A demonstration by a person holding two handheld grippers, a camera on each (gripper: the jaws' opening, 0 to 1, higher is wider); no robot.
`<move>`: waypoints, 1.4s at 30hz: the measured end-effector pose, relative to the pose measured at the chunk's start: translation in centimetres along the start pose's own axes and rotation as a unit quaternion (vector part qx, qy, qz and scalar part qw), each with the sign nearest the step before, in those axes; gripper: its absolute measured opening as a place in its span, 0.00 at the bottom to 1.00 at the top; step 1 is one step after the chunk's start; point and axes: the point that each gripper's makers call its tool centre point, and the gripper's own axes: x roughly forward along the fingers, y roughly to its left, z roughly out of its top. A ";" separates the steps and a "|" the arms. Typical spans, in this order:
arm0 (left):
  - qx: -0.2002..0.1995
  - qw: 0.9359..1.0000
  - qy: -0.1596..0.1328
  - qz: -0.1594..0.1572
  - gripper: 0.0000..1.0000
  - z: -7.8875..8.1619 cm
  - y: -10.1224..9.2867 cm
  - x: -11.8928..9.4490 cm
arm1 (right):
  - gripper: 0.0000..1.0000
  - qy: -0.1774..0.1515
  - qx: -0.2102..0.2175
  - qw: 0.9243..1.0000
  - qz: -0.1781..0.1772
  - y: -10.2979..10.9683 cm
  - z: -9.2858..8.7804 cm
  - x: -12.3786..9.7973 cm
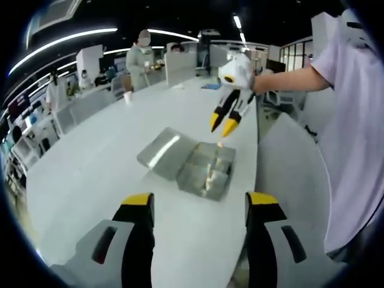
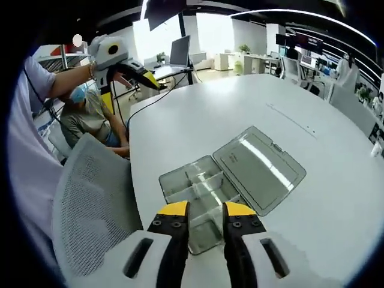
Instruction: Insert the divider into the dual guide fixture by aligning both edges with the guide slots and pushing it downward to the bottom, including one-sided entry, uneven engagement, binding, and posture correction.
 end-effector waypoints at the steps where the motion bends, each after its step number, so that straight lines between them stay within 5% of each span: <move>1: 0.000 1.000 0.000 -0.001 0.60 0.0 -0.1 0.1 | 0.18 -0.005 0.005 1.000 -0.005 -0.1 -0.2 -0.4; 13: -0.004 1.000 0.004 -0.003 0.59 -0.4 -0.4 1.3 | 0.21 -0.022 0.057 0.997 -0.046 -1.2 -2.4 -2.7; 22: -0.008 1.000 0.001 -0.004 0.58 -0.4 -0.6 1.7 | 0.22 -0.003 0.122 0.988 -0.097 -3.0 -6.7 -3.3; 29: -0.013 1.000 0.001 -0.001 0.58 -0.9 -0.8 2.0 | 0.28 -0.003 0.231 0.956 -0.180 -5.3 -10.7 -3.1; 32: -0.016 1.000 0.001 0.000 0.57 -1.0 -0.9 2.2 | 0.31 0.007 0.246 0.945 -0.214 -5.9 -11.9 -2.9; 42: -0.025 1.000 -0.005 0.001 0.55 -1.4 -1.0 2.3 | 0.35 0.011 0.327 0.900 -0.289 -7.2 -13.9 -1.5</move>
